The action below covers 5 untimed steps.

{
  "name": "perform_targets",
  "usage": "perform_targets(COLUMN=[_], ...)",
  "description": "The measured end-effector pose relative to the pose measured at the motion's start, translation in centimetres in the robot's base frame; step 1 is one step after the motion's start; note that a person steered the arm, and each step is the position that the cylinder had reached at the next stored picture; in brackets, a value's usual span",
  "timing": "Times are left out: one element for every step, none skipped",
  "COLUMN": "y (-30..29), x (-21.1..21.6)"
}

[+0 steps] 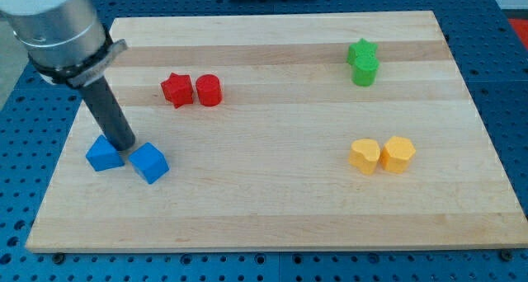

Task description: Separate the blue triangle from blue cube

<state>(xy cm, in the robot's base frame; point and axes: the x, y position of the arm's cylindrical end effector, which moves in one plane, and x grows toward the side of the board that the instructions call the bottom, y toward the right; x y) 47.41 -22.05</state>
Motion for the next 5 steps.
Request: perform_targets(y=[-1.8, -3.4, -3.5, -3.5, -3.7], x=[-0.3, 2.1, 3.6, 3.6, 4.7])
